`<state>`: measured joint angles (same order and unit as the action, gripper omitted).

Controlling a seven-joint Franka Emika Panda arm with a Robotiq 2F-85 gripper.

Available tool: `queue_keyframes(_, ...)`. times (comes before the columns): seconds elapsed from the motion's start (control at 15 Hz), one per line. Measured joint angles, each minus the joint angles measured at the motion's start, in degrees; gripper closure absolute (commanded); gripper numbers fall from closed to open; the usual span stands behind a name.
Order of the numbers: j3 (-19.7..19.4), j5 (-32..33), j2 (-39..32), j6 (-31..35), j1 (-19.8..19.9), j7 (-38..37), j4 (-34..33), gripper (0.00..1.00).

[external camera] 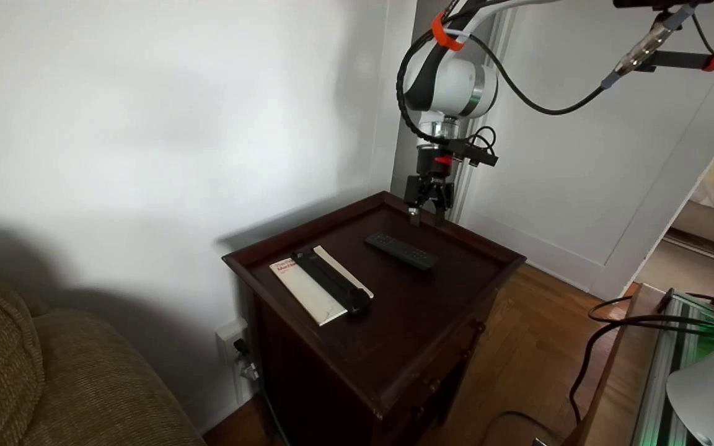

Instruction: Turn the black remote over

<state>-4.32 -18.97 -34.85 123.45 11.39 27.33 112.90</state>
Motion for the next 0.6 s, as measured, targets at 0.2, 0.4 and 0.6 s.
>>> queue_keyframes(0.2,0.9,2.7,-2.8,0.4,0.2,0.0,-2.2,0.0)
queue_keyframes(0.4,1.7,5.0,-5.1,0.8,0.3,0.0,-4.5,0.0)
queue_keyframes(0.6,2.5,6.6,-7.1,0.9,0.3,0.0,-6.8,0.0)
